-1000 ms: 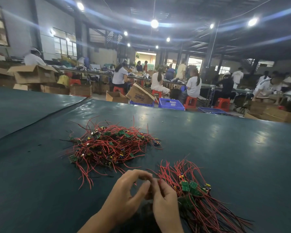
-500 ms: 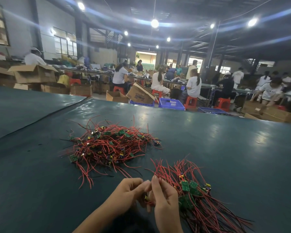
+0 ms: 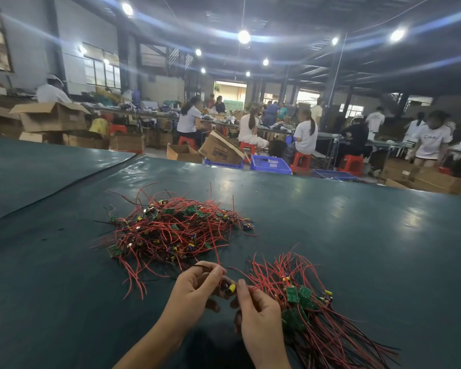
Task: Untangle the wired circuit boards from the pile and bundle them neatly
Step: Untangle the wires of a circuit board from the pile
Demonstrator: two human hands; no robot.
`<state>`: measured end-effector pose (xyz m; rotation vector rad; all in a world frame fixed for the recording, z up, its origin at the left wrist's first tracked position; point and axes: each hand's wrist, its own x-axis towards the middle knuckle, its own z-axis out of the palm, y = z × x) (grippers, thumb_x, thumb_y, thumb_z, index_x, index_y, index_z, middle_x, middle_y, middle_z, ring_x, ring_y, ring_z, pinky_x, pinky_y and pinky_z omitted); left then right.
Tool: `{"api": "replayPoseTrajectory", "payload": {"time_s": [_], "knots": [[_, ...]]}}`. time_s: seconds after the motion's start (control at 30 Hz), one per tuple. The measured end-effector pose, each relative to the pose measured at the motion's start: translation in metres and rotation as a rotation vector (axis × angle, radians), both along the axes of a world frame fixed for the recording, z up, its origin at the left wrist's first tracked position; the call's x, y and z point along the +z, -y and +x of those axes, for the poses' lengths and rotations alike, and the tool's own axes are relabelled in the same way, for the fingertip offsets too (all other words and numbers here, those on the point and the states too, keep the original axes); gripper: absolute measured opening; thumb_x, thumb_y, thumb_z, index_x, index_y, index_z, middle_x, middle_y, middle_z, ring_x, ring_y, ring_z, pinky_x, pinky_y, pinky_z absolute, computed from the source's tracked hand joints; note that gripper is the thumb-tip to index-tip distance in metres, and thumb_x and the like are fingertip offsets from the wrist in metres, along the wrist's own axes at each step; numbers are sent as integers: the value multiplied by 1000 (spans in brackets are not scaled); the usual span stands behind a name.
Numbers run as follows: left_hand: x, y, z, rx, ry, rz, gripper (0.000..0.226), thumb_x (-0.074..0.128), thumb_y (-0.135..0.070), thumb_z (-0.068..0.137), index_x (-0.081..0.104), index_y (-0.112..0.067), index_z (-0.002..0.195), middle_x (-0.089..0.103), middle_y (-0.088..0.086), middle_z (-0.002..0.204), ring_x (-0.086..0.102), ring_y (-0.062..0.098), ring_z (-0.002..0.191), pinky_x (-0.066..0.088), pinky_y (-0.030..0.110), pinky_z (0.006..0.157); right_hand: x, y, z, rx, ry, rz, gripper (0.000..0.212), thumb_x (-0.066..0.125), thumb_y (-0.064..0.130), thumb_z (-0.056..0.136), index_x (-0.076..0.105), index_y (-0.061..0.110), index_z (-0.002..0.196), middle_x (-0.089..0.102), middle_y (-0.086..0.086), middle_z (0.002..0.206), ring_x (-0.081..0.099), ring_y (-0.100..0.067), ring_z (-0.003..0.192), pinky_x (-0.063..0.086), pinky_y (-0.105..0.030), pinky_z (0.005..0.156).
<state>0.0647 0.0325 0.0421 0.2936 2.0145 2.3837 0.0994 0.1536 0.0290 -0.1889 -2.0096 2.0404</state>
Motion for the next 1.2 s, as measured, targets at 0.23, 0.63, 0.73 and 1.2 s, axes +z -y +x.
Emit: {"api": "replayPoseTrajectory", "payload": {"time_s": [0.23, 0.63, 0.73, 1.2], "knots": [[1, 0, 1, -61, -20, -110, 48, 66, -48, 68, 57, -5, 87, 68, 2, 68, 65, 19, 62, 49, 26, 50, 5, 0, 3, -10, -65, 6, 38, 57, 28, 92, 73, 22, 58, 54, 4, 43, 48, -7, 41, 40, -20, 44], [-7, 2, 1, -91, -117, -309, 45, 56, -56, 78, 70, -16, 62, 70, 7, 61, 65, 14, 56, 50, 21, 59, 8, 3, 5, -5, -142, 75, 23, 59, 16, 93, 75, 26, 80, 75, 12, 77, 70, -1, 75, 51, -10, 65], [-7, 0, 3, -68, -179, -266, 36, 58, -53, 80, 70, -25, 61, 68, 5, 59, 63, 13, 54, 49, 22, 58, 9, -2, 5, -66, -86, 48, 30, 66, 26, 88, 77, 27, 60, 73, 3, 65, 69, -4, 63, 50, -12, 58], [-5, -3, 1, -70, -168, -203, 44, 57, -53, 79, 63, -21, 50, 56, 6, 48, 53, 17, 47, 44, 27, 57, 1, -15, -14, -197, 63, -282, 31, 59, 26, 93, 79, 24, 69, 55, 8, 48, 40, -6, 40, 37, -22, 39]]}}
